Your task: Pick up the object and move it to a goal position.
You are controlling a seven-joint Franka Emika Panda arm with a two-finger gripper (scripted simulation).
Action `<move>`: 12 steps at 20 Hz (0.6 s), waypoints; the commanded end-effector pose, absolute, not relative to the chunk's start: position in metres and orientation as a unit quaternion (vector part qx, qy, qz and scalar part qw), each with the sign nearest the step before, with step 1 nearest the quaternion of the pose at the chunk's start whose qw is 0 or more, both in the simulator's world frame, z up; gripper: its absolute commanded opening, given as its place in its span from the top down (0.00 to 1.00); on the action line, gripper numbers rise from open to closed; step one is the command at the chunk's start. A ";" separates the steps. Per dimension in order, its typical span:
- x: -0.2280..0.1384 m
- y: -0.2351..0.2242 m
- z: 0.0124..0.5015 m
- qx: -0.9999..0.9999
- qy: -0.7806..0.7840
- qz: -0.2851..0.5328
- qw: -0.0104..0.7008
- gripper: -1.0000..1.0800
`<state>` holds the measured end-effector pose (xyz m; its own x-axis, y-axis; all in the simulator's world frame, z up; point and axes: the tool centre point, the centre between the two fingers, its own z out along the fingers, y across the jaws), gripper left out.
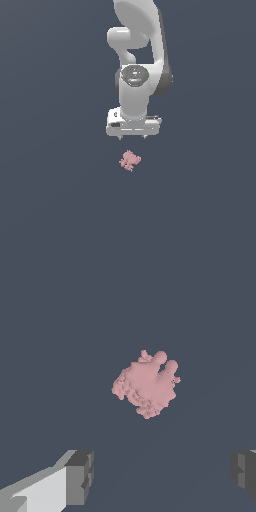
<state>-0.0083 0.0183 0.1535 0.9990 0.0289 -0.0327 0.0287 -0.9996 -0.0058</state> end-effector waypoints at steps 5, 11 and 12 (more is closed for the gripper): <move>-0.010 0.021 0.154 -0.999 -0.026 0.020 -0.001 0.04; -0.014 0.026 0.156 -0.999 -0.047 0.025 -0.008 0.04; -0.014 0.026 0.156 -0.999 -0.047 0.025 -0.008 0.04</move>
<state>-0.0135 0.0263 0.1559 0.9946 0.0907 -0.0501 0.0914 -0.9957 0.0128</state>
